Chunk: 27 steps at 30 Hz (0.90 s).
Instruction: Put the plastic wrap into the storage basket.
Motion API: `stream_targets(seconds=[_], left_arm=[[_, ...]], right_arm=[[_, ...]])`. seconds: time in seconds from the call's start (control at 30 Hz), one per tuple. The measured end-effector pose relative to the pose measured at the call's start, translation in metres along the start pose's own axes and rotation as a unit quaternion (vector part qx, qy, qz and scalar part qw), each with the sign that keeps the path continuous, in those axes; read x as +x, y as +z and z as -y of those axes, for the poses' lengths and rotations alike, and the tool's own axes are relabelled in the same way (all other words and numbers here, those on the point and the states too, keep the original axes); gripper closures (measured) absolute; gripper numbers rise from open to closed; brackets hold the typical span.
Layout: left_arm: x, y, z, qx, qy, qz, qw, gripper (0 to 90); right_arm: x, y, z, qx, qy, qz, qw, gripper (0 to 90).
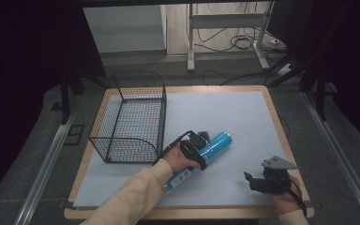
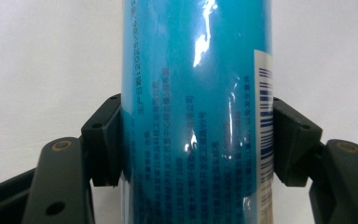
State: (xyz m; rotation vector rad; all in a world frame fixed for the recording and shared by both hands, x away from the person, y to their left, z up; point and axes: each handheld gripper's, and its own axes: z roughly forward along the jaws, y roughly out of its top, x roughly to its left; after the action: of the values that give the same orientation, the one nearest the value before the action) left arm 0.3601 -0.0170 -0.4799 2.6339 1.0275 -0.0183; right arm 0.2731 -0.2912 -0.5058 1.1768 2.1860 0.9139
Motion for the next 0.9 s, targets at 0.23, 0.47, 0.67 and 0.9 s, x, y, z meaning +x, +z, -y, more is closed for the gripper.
stream_targets(seconds=[0.23, 0.47, 0.67, 0.9], left_arm=[[0.001, -0.007, 0.000, -0.009, -0.002, 0.002, 1.0000, 31.4], [0.002, -0.011, 0.002, -0.013, -0.002, 0.002, 0.9999, 31.3], [0.003, -0.019, 0.001, -0.019, 0.001, -0.002, 0.9998, 31.3], [0.003, -0.031, -0.001, -0.029, 0.004, -0.008, 0.9996, 31.3]], right_arm=[[0.000, 0.000, 0.000, -0.001, -0.001, 0.002, 1.0000, 13.6], [-0.001, 0.000, 0.000, -0.002, 0.000, 0.003, 1.0000, 13.6], [-0.001, -0.001, 0.000, -0.002, 0.001, 0.003, 1.0000, 13.7], [-0.001, -0.001, 0.000, -0.003, 0.001, 0.005, 1.0000, 13.7]])
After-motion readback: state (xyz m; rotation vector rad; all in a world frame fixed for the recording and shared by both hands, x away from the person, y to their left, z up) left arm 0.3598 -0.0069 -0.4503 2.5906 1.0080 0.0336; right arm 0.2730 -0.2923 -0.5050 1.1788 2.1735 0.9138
